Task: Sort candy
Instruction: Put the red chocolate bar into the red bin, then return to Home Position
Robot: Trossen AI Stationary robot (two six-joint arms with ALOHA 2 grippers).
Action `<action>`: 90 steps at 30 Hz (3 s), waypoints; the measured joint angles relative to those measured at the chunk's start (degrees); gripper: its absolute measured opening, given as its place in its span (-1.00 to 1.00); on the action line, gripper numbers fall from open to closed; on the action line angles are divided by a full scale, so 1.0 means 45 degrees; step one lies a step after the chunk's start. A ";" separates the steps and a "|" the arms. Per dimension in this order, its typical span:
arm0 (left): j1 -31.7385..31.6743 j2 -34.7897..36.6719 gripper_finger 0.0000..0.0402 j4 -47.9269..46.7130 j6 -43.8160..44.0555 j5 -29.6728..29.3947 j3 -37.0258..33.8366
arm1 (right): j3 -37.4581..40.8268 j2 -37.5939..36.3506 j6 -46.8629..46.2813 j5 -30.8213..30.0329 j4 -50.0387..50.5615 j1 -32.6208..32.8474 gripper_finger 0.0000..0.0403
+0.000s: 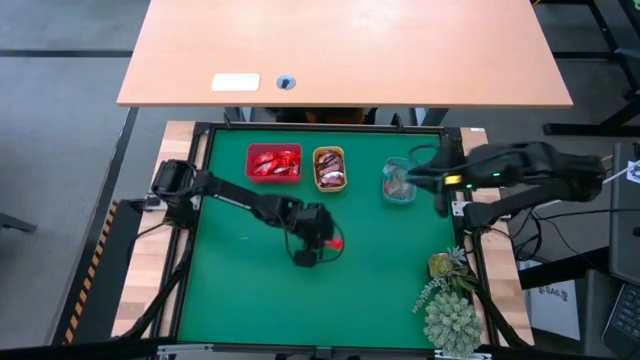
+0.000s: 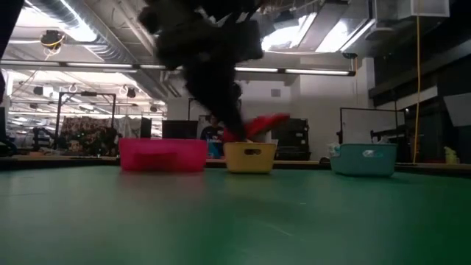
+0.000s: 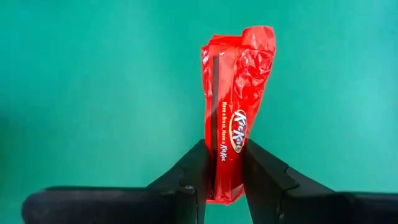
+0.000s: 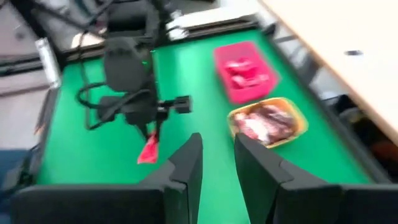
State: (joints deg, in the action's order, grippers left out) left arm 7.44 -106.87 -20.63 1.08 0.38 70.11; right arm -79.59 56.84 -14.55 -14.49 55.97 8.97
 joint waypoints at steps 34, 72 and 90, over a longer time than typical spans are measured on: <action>-0.8373 0.0021 -0.62 -1.2627 0.0075 -0.3728 0.3842 | 1.2488 -0.8786 -0.1414 0.1673 -0.7644 0.0000 -0.53; -0.6879 0.6430 -0.19 -0.9048 -0.0369 -0.3510 0.2228 | 1.6538 -1.0332 -0.0779 0.2455 -1.0334 0.0000 -0.53; -0.3965 1.5025 -0.19 0.4495 -0.0602 0.1230 -0.9577 | 1.6431 -1.2599 0.1331 0.1047 -0.9298 0.0000 -0.53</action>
State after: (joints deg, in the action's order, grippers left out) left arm -10.40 -39.26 -0.40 -1.63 5.91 27.02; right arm -5.65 0.14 -8.56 -9.78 14.13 8.97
